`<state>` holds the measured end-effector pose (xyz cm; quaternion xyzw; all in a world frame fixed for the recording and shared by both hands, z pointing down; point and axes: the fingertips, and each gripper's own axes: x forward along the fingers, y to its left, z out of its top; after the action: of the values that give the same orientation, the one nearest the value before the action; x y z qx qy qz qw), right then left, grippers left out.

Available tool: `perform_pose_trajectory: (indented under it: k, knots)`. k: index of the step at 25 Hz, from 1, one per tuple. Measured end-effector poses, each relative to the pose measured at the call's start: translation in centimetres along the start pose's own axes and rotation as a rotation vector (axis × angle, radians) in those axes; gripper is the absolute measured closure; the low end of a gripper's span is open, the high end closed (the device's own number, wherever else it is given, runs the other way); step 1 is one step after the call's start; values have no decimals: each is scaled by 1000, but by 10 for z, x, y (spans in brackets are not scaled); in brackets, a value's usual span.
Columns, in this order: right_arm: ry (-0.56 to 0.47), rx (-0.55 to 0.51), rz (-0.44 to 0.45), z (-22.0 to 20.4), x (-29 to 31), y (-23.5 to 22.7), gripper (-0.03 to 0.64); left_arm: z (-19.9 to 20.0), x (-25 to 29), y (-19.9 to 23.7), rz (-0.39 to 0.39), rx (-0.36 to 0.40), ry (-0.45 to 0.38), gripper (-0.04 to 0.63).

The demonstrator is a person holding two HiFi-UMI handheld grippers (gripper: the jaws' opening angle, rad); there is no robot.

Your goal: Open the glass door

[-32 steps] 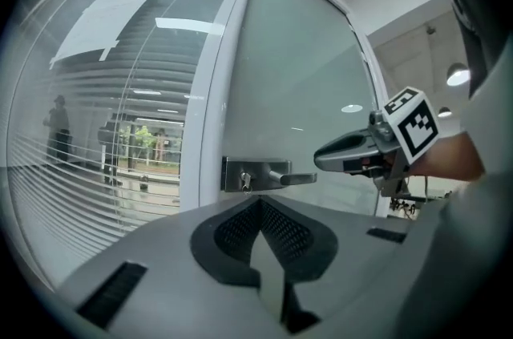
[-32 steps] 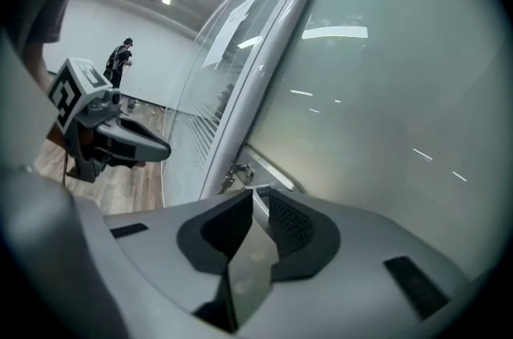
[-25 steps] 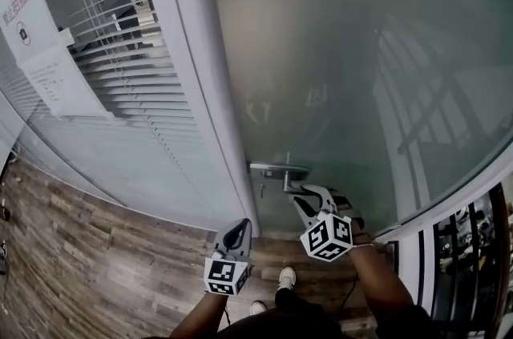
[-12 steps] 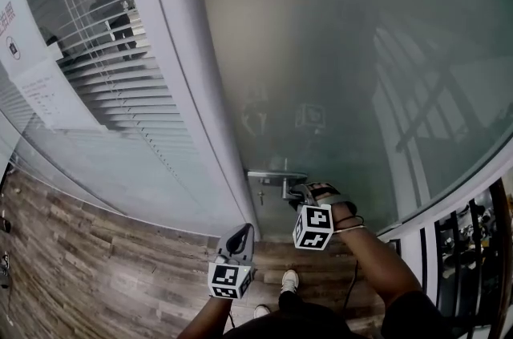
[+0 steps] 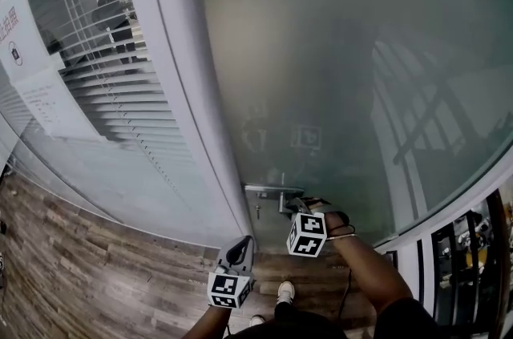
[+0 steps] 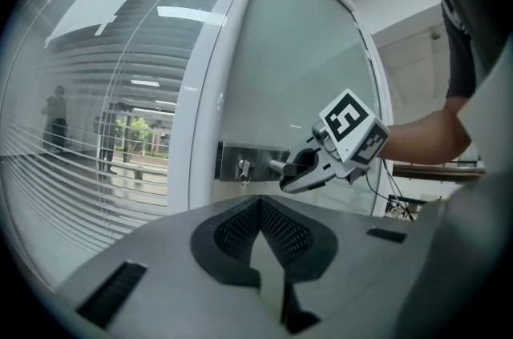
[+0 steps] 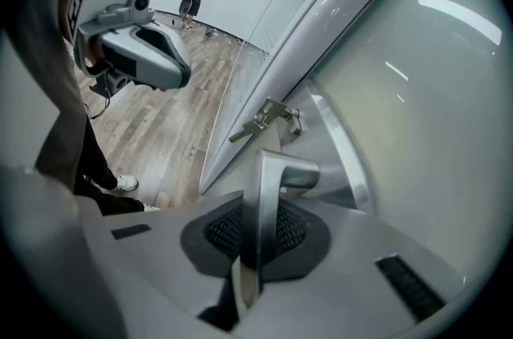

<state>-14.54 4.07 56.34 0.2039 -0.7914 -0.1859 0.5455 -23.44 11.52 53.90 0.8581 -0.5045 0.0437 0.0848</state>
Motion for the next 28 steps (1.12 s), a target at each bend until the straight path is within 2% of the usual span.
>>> perform_pose_trajectory:
  k: [7, 11, 15, 22, 28]
  knots:
    - [-44, -6, -24, 1, -1, -1, 598, 2, 4, -10, -20, -16, -5, 594]
    - [-97, 27, -25, 5, 0, 0, 598, 2, 5, -16, -38, -7, -1, 594]
    - [-192, 79, -33, 10, 1, -2, 599, 1, 6, -23, -59, -11, 23, 594]
    - [-411, 195, -39, 20, 5, -4, 600, -8, 11, -21, -49, -5, 27, 594]
    - [-500, 248, -32, 25, 5, -4, 600, 1, 26, -24, -58, -20, 12, 594]
